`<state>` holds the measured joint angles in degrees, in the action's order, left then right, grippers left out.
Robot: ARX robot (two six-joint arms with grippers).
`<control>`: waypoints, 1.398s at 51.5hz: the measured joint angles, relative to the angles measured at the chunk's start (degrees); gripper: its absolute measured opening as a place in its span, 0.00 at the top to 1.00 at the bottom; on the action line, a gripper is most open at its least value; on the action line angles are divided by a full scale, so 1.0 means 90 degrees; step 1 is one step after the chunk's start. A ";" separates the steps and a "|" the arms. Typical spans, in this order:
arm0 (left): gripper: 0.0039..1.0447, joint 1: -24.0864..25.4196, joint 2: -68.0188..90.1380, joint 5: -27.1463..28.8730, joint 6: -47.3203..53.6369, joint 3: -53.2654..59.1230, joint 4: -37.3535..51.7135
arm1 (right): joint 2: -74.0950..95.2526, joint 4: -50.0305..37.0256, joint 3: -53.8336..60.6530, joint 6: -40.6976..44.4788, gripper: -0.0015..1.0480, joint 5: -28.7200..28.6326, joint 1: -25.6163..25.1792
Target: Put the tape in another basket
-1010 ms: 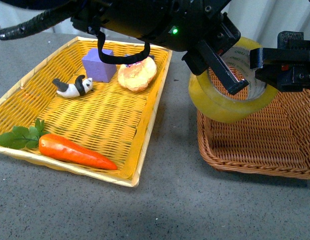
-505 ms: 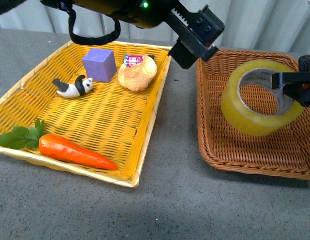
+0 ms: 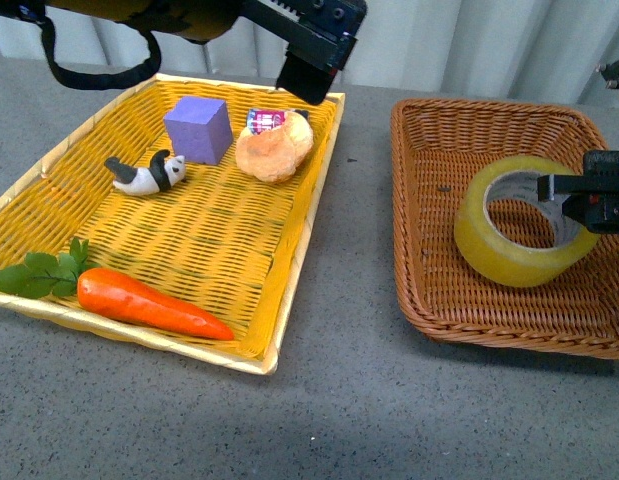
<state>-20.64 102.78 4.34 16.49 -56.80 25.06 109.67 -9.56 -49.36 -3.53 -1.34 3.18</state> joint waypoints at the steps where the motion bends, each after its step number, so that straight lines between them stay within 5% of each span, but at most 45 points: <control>1: 0.06 0.0005 -0.0010 0.0000 -0.0012 0.0007 0.0000 | 0.0029 0.0010 -0.0012 -0.0019 0.85 -0.0010 -0.0010; 14: 0.06 0.0097 -0.0187 0.0053 -0.0124 0.0175 -0.0002 | 0.0367 0.0032 -0.0209 -0.0165 0.85 -0.0311 -0.0090; 31: 0.06 0.0117 -0.0641 0.0928 -0.1251 0.0690 0.0160 | -0.0287 -0.0962 0.0391 -0.0019 0.26 -0.0231 -0.0143; 37: 0.06 0.0087 -0.0840 0.1906 -0.1440 0.1061 0.0797 | -0.0765 -0.1078 0.0675 0.0078 0.07 -0.0095 -0.0209; 42: 0.06 0.0080 -0.0879 0.2246 -0.1443 0.1144 0.0971 | -0.0804 -0.1090 0.0690 0.0117 0.09 -0.0078 -0.0226; 48: 0.25 0.0267 -0.0976 0.1440 -0.1678 0.2018 0.2975 | -0.0182 -0.5642 0.2140 0.0313 0.31 0.0148 -0.0311; 53: 0.41 0.0515 -0.1379 0.1217 -0.1727 0.2703 0.3580 | -0.0520 -0.7342 0.2773 0.0355 0.47 0.0165 -0.0345; 70: 0.94 0.1222 -0.2919 0.0622 -0.1814 0.4437 0.3757 | -0.2365 -0.7261 0.4133 0.0379 0.99 0.0146 -0.0342; 72: 0.96 0.1275 -0.3101 0.0537 -0.1834 0.4592 0.3742 | -0.2599 -0.7169 0.4262 0.0393 0.99 0.0163 -0.0345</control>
<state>-9.17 74.87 9.17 -0.01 -15.46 58.74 86.28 -74.08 -11.00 0.01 0.12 0.08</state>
